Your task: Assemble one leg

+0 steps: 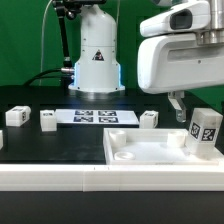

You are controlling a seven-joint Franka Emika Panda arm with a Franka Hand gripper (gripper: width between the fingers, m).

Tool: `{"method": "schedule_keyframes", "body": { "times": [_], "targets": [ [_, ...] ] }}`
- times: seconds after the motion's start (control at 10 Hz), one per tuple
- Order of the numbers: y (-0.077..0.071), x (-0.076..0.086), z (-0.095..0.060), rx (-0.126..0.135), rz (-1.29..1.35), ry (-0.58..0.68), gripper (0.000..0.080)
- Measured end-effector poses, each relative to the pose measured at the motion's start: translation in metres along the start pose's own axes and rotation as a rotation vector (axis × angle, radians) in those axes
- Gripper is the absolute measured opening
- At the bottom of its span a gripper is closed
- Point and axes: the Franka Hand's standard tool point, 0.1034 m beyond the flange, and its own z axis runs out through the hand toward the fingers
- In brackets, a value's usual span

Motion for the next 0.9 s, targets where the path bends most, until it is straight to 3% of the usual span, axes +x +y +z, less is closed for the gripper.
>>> {"method": "schedule_keyframes", "body": {
  "times": [0.3,0.4,0.5,0.6,0.9],
  "targets": [
    [0.006,-0.005,0.004,-0.018,0.108,-0.027,0.0649],
    [0.006,-0.012,0.004,-0.008,0.117,-0.116,0.0649],
    [0.006,-0.009,0.004,0.002,0.12,-0.18,0.0649],
    [0.005,-0.003,0.006,0.002,0.123,-0.171,0.0649],
    [0.005,-0.004,0.006,0.003,0.124,-0.172,0.0623]
  ]
}}
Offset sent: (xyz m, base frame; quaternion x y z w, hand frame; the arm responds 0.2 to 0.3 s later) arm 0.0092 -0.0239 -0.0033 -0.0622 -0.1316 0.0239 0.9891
